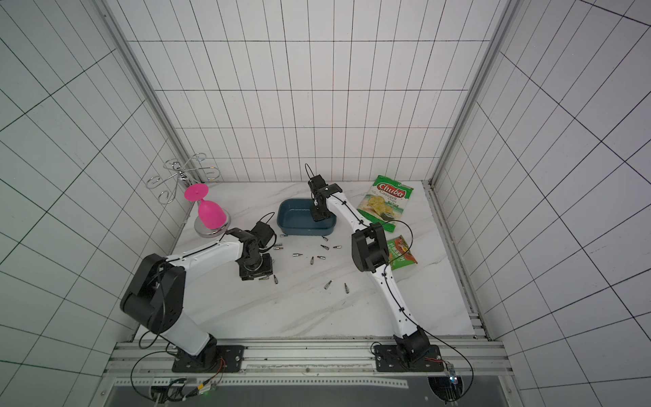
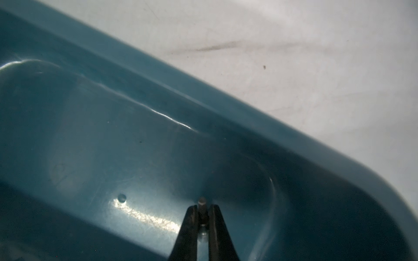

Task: Put the bit on the desktop into the storage box
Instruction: Place the screwdriver bit in the storage box, then pick up the screwdriver bit from the center of the board.

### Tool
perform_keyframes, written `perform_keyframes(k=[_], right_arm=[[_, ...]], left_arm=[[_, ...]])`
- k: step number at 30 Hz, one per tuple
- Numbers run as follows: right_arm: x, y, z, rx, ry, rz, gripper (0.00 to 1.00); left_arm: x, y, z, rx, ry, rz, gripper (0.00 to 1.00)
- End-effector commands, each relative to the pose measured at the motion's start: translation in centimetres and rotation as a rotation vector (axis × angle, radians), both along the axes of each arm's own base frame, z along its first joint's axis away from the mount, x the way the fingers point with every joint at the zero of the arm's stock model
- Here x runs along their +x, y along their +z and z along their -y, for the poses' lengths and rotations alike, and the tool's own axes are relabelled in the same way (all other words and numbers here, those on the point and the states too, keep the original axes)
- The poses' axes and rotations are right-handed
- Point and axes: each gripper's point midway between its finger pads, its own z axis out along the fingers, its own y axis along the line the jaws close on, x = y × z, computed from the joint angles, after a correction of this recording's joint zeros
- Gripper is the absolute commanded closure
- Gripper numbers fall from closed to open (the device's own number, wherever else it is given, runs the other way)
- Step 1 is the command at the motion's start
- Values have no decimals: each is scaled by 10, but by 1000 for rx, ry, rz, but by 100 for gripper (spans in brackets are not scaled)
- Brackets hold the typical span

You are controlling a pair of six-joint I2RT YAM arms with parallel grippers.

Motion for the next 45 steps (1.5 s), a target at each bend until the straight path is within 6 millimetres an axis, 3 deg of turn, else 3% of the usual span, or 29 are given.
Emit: perform_keyframes(k=[1,3,7,18,21,27,31,41,45], right_arm=[[-3,-14,6,-22,-1,-26,100],[-4,-15,7,-26,0,-29,100],[-5,-18,7,-31,2,-35,87],[-7,-25,11,-45,-1,-52,75],[-7,-25,11,-46,1,-51,60],[-5,-22,13,-47,-1,-40,49],[-3,-13,13,-43,-1,-25,41],[1,17,13,-25,-1,26,38],[3,30,13,-19,1,47,31]], left_arm=[[6,0,1,-3,10,12,38],[7,0,0,5,12,14,38],[7,-5,-2,19,8,6,38],[11,-9,-3,34,10,11,38],[15,-3,0,12,10,45,38],[14,-3,-6,26,27,52,38],[17,-1,-11,23,46,68,38],[17,-7,-15,37,62,45,38],[15,-12,-13,31,54,26,38]])
